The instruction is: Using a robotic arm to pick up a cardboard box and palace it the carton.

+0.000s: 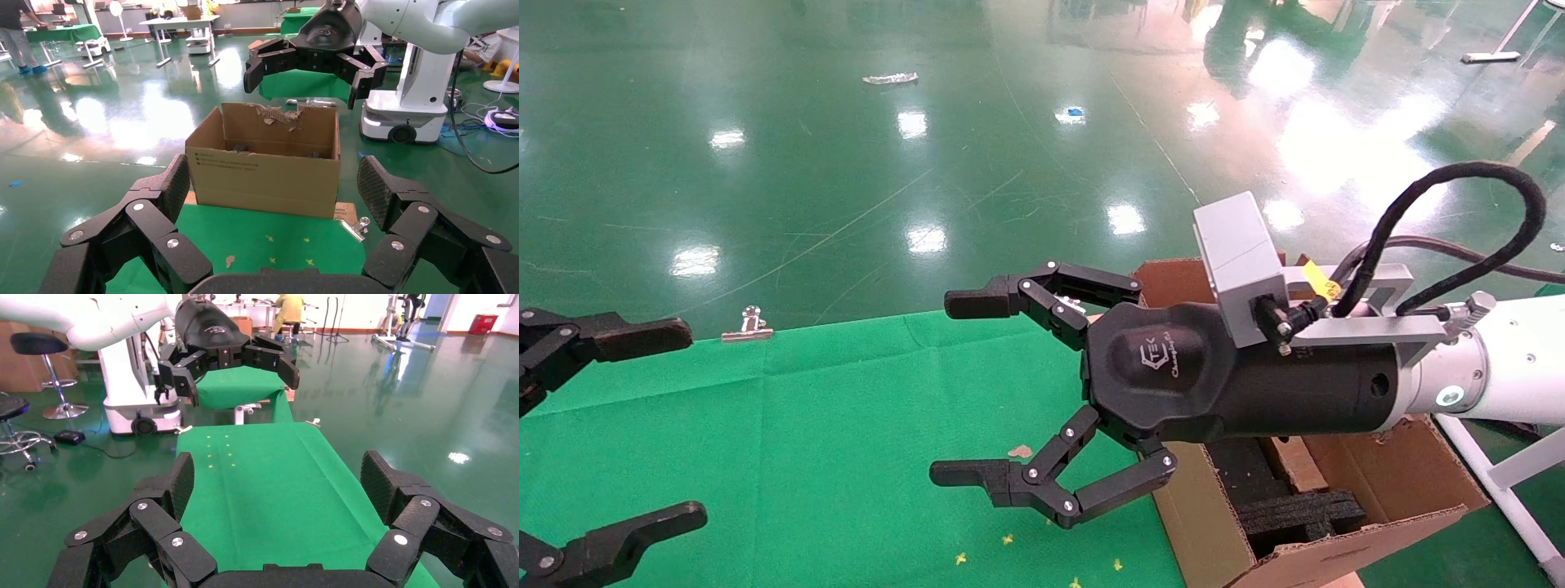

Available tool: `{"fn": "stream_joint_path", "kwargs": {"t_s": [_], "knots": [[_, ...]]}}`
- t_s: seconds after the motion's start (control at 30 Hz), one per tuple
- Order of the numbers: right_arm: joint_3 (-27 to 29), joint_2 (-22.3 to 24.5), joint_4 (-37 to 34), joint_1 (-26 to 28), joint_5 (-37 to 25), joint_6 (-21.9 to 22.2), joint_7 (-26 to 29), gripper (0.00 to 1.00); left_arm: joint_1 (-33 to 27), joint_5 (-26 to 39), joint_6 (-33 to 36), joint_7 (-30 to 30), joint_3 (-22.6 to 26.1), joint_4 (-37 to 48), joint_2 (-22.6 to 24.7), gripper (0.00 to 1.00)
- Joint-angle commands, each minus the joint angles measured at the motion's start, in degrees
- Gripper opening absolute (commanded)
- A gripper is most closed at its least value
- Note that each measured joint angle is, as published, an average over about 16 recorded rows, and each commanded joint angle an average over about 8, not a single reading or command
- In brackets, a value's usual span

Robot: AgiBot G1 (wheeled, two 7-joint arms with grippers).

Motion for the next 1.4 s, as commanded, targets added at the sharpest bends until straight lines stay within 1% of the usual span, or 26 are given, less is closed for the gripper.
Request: {"fn": "stream_joint_path", "kwargs": {"t_s": [0.03,1.4], "knots": [[-0.01,0.00,-0.01,0.01,-0.01,0.00,0.00,1.00,0.00,0.00,0.00,0.00,0.00,0.00,0.00,1.00],[-0.03,0.00,-0.02,0.05,-0.01,0.00,0.00,1.00,0.00,0.00,0.00,0.00,0.00,0.00,0.00,1.00]]}}
